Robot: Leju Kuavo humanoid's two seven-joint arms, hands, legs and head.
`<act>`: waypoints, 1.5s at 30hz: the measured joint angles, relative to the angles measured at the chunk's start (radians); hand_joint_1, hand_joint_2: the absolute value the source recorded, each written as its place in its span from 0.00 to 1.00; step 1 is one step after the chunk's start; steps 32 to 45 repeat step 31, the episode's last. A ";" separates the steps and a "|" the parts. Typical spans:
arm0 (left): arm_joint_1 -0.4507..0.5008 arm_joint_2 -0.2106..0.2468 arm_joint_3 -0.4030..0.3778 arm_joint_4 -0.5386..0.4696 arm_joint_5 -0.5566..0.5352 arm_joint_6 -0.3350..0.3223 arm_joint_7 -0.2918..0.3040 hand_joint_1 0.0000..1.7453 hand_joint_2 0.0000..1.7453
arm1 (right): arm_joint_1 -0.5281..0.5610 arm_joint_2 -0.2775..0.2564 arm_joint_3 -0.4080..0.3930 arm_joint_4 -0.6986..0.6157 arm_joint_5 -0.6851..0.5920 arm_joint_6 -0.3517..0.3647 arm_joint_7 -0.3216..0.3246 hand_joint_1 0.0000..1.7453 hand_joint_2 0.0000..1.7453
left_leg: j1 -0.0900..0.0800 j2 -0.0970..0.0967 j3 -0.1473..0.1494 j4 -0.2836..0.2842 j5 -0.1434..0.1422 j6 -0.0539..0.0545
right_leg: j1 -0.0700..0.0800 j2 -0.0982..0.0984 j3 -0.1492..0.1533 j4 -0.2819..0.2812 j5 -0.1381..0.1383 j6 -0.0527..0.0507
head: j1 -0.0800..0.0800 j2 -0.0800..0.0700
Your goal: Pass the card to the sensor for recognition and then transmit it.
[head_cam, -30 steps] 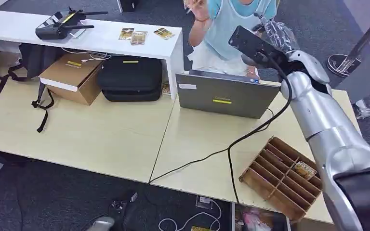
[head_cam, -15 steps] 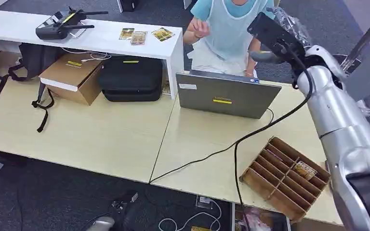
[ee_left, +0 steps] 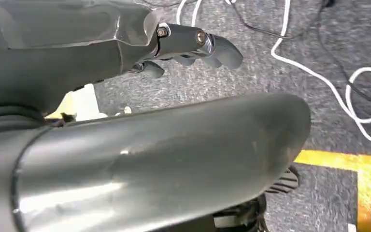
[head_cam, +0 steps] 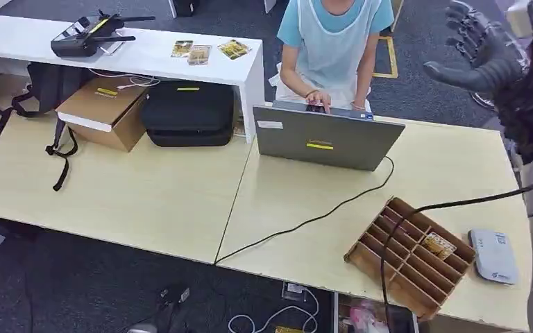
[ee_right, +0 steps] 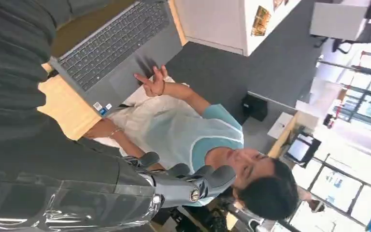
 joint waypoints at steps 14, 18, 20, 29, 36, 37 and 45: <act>0.051 0.020 0.001 0.000 0.024 0.000 0.000 0.00 0.00 | 0.234 -0.207 -0.075 -0.109 -0.220 0.093 -0.035 0.00 1.00 | 0.000 0.000 0.000 0.000 -0.001 0.001 | 0.000 0.000 0.000 -0.001 0.000 0.000 | 0.000 0.000; 0.061 0.024 0.013 0.000 0.048 0.002 0.000 0.00 0.00 | 0.258 -0.217 -0.071 -0.137 -0.230 0.111 -0.036 0.00 1.00 | 0.000 0.001 0.000 -0.001 -0.001 0.001 | 0.000 0.001 0.000 0.000 0.000 0.000 | 0.000 0.000; 0.068 0.025 0.020 0.000 0.058 0.006 0.000 0.00 0.00 | 0.256 -0.217 -0.056 -0.138 -0.236 0.116 -0.041 0.00 1.00 | 0.000 0.001 0.000 -0.001 -0.001 0.001 | 0.000 0.000 0.000 0.000 0.000 0.000 | 0.000 0.000; 0.080 0.028 0.037 0.000 0.061 0.013 0.000 0.00 0.00 | 0.250 -0.198 0.007 -0.138 -0.257 0.069 -0.058 0.00 1.00 | 0.000 0.000 -0.001 -0.001 0.000 0.001 | 0.000 -0.001 0.000 0.000 0.000 0.000 | 0.000 0.000; 0.081 0.031 0.040 0.000 0.063 0.009 0.000 0.00 0.00 | 0.249 -0.196 0.013 -0.138 -0.258 0.063 -0.060 0.00 1.00 | 0.000 0.000 -0.001 -0.001 0.000 0.001 | 0.000 -0.001 0.000 0.000 0.000 0.000 | 0.000 0.000; 0.081 0.031 0.040 0.000 0.063 0.009 0.000 0.00 0.00 | 0.249 -0.196 0.013 -0.138 -0.258 0.063 -0.060 0.00 1.00 | 0.000 0.000 -0.001 -0.001 0.000 0.001 | 0.000 -0.001 0.000 0.000 0.000 0.000 | 0.000 0.000; 0.081 0.031 0.040 0.000 0.063 0.009 0.000 0.00 0.00 | 0.249 -0.196 0.013 -0.138 -0.258 0.063 -0.060 0.00 1.00 | 0.000 0.000 -0.001 -0.001 0.000 0.001 | 0.000 -0.001 0.000 0.000 0.000 0.000 | 0.000 0.000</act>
